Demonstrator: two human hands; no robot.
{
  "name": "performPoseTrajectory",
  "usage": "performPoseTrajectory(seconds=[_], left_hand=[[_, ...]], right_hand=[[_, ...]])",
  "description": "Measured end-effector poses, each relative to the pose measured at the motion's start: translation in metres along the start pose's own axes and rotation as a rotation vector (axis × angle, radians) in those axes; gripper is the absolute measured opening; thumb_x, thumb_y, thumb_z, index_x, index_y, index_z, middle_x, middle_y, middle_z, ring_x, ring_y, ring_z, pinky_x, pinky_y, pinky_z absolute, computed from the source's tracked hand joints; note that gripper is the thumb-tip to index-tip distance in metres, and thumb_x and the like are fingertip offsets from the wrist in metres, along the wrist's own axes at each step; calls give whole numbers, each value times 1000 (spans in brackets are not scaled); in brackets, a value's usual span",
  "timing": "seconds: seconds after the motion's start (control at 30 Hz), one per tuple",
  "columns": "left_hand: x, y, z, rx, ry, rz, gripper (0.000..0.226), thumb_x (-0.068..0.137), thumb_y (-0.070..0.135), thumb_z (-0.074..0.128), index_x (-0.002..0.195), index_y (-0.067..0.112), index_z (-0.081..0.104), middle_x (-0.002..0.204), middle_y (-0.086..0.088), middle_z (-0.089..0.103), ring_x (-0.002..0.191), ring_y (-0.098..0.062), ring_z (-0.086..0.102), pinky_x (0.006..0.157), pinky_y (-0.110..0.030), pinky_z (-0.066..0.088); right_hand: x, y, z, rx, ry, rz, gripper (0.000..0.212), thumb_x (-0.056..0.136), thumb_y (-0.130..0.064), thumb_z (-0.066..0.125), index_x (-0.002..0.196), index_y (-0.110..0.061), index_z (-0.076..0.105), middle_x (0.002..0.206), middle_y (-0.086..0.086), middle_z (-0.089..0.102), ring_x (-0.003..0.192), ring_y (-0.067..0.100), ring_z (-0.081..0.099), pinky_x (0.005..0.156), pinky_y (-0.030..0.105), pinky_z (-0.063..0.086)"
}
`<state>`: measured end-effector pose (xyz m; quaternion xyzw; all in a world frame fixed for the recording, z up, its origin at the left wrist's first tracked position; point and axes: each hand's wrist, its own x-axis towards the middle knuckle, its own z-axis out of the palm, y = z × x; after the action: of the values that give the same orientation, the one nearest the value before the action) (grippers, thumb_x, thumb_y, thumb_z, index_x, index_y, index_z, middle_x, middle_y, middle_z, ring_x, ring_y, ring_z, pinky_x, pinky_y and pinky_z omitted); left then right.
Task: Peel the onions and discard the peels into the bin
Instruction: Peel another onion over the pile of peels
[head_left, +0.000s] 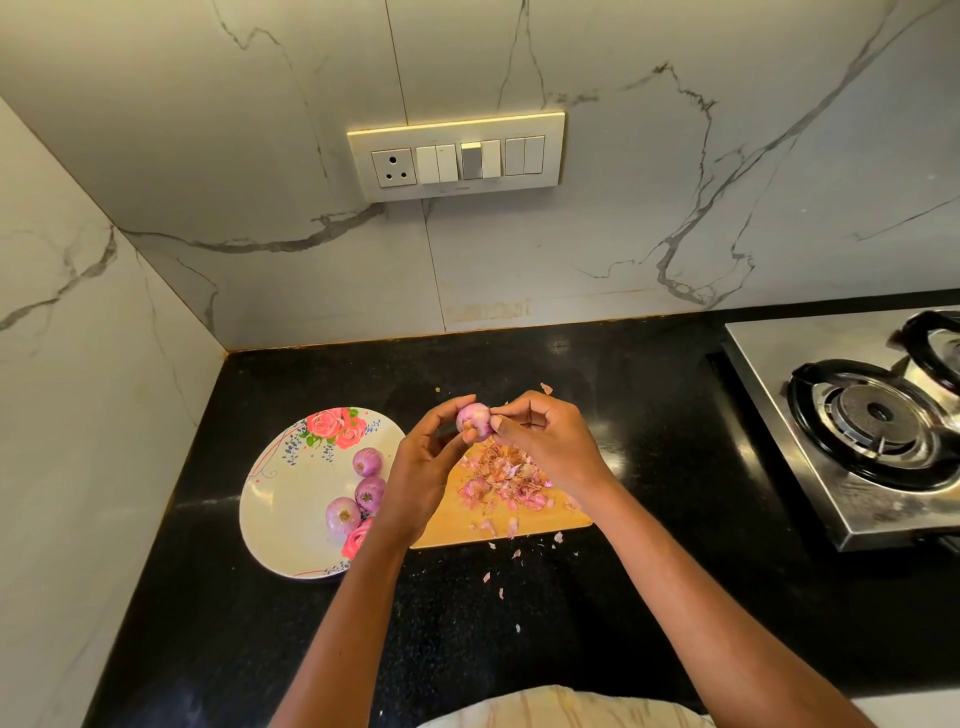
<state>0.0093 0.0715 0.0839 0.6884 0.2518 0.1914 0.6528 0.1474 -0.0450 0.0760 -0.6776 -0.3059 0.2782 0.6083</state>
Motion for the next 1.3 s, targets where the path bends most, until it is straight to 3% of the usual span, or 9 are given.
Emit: performPoseTrajectory(seconds=[0.17,0.27,0.43,0.73,0.87,1.03,1.17,1.3], left_hand=[[0,0,0,-27,-10,1,48,91,31,64,138,24,57,131,6,65,120,-6,62,92,-18,52],[0,1,-1,-14,-8,11,48,92,32,64,139,24,56,133,4,64,123,-10,61,96,-23,53],[2,1,-3,13,-16,27,41,96,17,64,136,25,57,132,6,61,117,-3,62,86,-16,53],[1,-2,2,-2,14,30,42,96,16,66,137,22,58,129,6,65,117,-4,63,89,-16,53],[1,-2,5,-5,21,29,42,95,16,66,136,22,58,127,9,66,116,-3,64,87,-15,52],[1,-1,4,-10,9,27,41,97,19,64,137,25,57,130,9,64,118,-1,61,88,-13,51],[2,0,1,-18,-23,20,45,96,27,62,140,25,55,132,9,64,121,-4,61,91,-18,52],[1,0,-1,-32,-21,11,46,95,28,62,141,26,55,132,8,64,121,-7,62,92,-20,52]], right_hand=[[0,1,1,-77,74,-1,10,86,-18,81,95,-17,76,85,-5,74,86,12,72,77,26,58],[0,-2,1,-10,45,20,13,88,-16,78,101,-14,76,90,-4,75,92,15,73,83,32,61],[0,-6,-1,157,-51,99,21,93,-15,73,113,-7,72,105,5,77,104,17,73,89,36,61],[-1,-5,0,110,16,78,14,88,-9,78,101,-5,75,91,3,76,96,21,74,88,44,62],[-1,-3,1,-4,63,44,12,85,-12,81,96,-9,76,87,0,76,89,17,74,83,39,63],[-1,-3,2,-44,121,11,12,84,-15,82,94,-13,74,80,-13,72,81,5,70,71,18,54],[0,-4,1,-38,91,9,20,87,-18,80,104,-14,71,94,-5,74,90,9,72,75,21,58],[2,-7,-2,136,21,66,20,95,-10,70,115,-8,69,107,5,74,102,17,73,81,29,61]])
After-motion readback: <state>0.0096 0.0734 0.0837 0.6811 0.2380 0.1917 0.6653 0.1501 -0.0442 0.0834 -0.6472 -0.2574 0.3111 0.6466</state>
